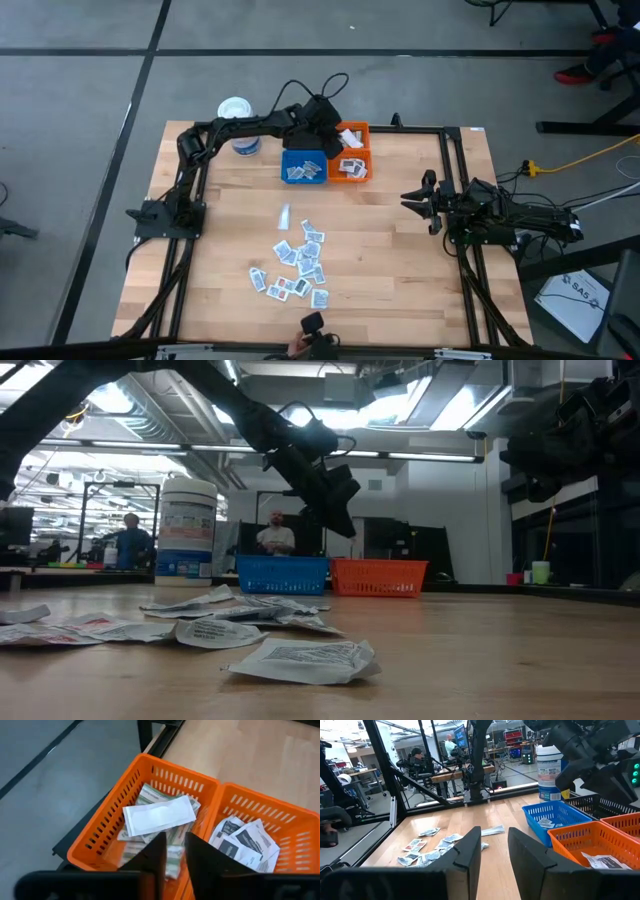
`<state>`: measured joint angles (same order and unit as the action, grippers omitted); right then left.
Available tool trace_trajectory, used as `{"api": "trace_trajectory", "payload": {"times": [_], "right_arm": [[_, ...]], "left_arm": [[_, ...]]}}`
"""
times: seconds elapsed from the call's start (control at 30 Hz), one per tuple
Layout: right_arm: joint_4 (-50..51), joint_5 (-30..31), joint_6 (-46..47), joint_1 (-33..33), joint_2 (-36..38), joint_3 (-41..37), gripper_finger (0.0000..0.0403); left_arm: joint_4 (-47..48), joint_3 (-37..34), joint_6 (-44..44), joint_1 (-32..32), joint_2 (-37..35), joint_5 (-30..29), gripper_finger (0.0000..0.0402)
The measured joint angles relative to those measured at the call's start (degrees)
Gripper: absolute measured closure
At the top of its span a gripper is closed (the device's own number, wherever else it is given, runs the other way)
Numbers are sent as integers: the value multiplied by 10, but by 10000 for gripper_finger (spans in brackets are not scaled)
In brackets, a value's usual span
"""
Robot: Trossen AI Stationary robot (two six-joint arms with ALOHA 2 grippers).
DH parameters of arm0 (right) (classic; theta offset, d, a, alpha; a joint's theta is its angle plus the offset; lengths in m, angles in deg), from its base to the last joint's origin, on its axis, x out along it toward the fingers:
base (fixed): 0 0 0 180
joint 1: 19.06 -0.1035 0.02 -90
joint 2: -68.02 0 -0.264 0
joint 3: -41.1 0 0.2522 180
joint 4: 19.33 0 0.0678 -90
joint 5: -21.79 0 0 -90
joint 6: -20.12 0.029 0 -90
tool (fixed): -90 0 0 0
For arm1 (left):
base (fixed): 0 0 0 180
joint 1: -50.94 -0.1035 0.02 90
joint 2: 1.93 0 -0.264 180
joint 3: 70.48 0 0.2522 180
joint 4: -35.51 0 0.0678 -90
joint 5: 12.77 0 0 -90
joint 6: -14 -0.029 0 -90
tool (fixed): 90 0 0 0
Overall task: Pick & Place First Aid Supplies
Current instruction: Put the ointment pack into the blue bin
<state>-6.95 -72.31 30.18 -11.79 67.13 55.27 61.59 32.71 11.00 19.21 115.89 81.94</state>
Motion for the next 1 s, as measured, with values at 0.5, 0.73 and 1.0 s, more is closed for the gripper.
{"api": "trace_trajectory", "payload": {"times": [0.5, 0.73, 1.0], "right_arm": [[0, 0, 0, 0, 0, 0, 303], [0, 0, 0, 0, 0, 0, 303], [0, 0, 0, 0, 0, 0, 303]], "left_arm": [[-10, 0, 3, 5, -27, 54, 250], [8, 0, -8, 26, -68, 54, 261], [88, 0, -13, 64, -125, 37, 264]]}}
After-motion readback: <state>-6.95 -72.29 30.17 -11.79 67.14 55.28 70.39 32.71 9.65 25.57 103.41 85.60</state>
